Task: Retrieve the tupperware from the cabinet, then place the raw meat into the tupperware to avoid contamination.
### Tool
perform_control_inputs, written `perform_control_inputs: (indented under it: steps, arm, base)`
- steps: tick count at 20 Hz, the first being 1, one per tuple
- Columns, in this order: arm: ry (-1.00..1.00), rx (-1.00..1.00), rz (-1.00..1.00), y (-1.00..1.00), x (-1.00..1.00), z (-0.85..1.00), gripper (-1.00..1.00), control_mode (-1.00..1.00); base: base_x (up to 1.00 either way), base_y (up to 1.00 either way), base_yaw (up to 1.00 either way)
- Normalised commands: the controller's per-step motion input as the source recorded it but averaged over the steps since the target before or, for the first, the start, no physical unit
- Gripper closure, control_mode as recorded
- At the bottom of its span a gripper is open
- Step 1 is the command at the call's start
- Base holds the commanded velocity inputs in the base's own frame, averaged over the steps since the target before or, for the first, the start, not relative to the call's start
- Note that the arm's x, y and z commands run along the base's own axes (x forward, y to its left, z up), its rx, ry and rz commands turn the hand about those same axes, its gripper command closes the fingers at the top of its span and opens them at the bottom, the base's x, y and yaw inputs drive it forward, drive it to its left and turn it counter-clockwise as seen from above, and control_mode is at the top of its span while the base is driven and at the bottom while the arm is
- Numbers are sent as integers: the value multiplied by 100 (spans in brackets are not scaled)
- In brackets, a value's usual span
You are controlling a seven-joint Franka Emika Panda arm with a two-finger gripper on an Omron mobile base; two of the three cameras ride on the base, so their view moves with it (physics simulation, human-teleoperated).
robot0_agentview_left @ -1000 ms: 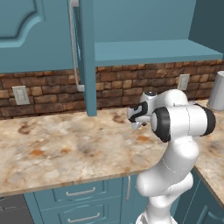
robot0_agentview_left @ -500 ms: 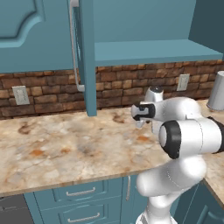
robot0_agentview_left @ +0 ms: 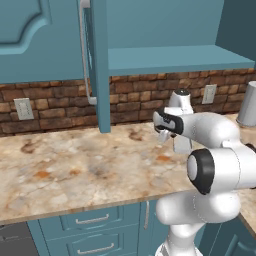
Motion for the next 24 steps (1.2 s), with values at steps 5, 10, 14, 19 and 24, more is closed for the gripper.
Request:
perform_control_inputs:
  steps: [5, 10, 14, 19, 24]
  arm:
    - [0, -6, 0, -29, -25, 9, 100, -100]
    - [1, -9, 0, -36, -19, 0, 100, -100]
    - [2, -11, 0, -37, -15, 0, 100, -100]
    - [7, -6, 0, -34, -16, 0, 100, -100]
    - [12, 0, 0, -21, -4, 0, 100, -100]
  base:
    - [0, 0, 0]
    - [0, 0, 0]
    - [0, 0, 0]
    - [0, 0, 0]
    - [0, 0, 0]
